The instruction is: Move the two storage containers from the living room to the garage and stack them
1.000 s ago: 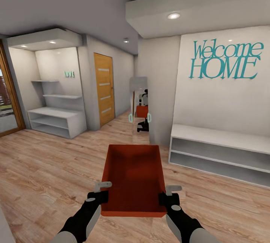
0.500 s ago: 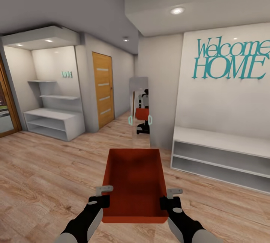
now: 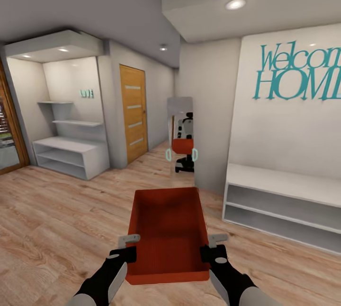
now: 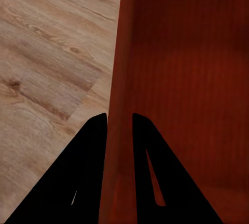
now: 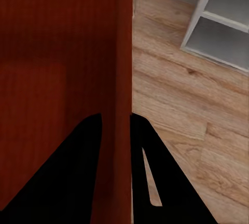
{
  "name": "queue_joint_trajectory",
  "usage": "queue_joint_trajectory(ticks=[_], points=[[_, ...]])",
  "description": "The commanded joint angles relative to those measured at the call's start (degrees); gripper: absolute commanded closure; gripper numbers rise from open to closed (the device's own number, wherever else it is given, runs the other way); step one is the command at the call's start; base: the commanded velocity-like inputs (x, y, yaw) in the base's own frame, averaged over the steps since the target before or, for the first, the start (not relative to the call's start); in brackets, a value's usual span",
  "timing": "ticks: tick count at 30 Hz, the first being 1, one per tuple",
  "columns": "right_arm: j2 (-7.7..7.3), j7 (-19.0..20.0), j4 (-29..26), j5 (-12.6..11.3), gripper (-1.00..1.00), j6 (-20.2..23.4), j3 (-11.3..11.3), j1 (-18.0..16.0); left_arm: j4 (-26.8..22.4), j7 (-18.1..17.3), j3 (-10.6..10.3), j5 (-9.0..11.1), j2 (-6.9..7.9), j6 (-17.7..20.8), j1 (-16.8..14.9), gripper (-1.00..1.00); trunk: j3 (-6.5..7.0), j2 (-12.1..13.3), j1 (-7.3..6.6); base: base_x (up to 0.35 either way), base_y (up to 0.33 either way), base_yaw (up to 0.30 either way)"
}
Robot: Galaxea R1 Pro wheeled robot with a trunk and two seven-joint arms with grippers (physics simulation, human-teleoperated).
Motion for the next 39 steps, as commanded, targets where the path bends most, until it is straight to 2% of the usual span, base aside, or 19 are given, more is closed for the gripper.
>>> queue_joint_trajectory(ticks=[1, 25, 39], points=[[0.00, 0.13, -0.37, -0.20, 1.00, -4.42, -1.90, -0.06, -0.07, -0.13, 0.95, 1.35, -0.06, 0.32, 0.00, 1.00, -0.08, -0.05, 0.04, 0.321, 0.000, 0.253], [0.06, 0.15, -0.39, -0.31, 1.00, -4.26, -1.91, -0.06, -0.02, -0.22, 1.00, 1.44, 0.00, 0.32, 0.02, 1.00, -0.08, -0.05, 0.04, 0.322, 0.000, 0.265], [0.05, 0.15, -0.39, -0.88, 1.00, -4.26, -2.07, -0.06, 0.02, -0.27, 1.00, 1.44, 0.03, 0.33, 0.04, 1.00, -0.08, -0.05, 0.04, 0.322, 0.000, 0.024]])
